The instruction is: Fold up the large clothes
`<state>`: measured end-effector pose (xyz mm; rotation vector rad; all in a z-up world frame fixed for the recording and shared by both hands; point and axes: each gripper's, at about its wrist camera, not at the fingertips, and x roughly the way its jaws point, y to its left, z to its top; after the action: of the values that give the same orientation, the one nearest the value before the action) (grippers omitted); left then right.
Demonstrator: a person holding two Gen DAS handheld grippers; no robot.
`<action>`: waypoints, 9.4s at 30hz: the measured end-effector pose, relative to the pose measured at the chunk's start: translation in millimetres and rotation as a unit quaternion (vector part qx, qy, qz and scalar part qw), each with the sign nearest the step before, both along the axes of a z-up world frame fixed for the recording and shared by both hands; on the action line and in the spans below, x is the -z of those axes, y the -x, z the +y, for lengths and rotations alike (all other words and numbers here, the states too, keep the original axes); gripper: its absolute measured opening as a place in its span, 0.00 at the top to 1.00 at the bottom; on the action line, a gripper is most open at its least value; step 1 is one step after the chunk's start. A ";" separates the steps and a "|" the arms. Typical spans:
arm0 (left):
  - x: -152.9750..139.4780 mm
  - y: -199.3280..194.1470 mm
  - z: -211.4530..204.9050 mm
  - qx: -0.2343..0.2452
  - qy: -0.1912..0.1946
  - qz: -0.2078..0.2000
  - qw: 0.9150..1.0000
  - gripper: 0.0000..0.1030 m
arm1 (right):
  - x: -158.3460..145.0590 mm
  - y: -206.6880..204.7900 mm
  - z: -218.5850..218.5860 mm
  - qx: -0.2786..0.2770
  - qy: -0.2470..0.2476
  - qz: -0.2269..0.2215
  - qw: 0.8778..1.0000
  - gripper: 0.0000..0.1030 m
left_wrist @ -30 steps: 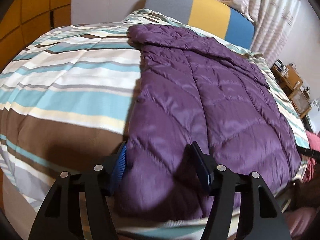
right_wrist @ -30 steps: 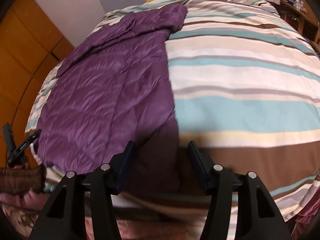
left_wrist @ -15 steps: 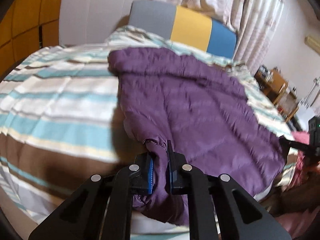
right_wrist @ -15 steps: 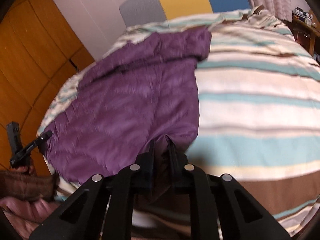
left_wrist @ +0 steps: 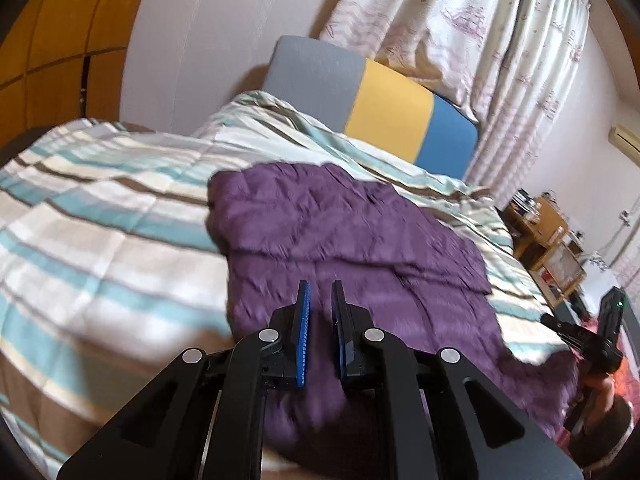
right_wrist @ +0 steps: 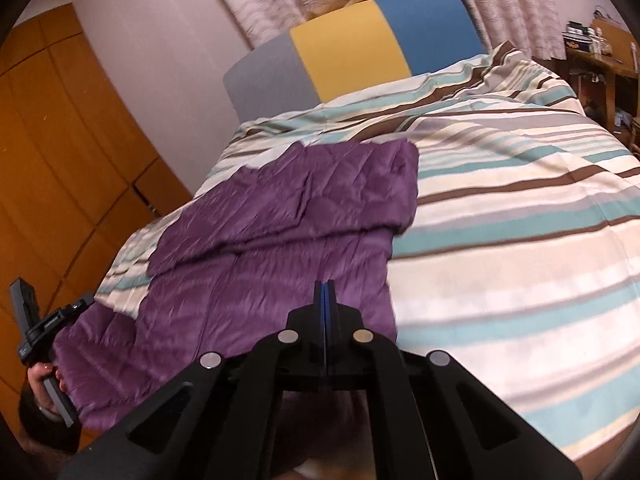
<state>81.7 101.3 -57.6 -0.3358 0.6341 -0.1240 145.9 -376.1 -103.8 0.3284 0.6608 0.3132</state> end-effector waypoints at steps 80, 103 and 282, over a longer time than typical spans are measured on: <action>38.2 -128.3 12.9 -0.032 0.020 0.066 0.997 0.66 | 47.3 -118.9 -11.5 0.042 -0.168 0.078 0.982 0.81; 73.3 -71.3 -15.7 0.036 0.034 0.083 0.995 0.70 | 69.7 -49.7 3.0 -0.025 -0.101 0.072 0.992 0.80; 62.8 -160.8 -51.3 -0.094 -0.089 0.111 0.985 0.03 | 69.4 -183.4 63.0 0.176 0.099 0.056 0.978 0.26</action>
<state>242.6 49.9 -120.4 -0.2372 0.8249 0.1525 329.3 -313.2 -173.2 0.2672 0.7247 -0.1112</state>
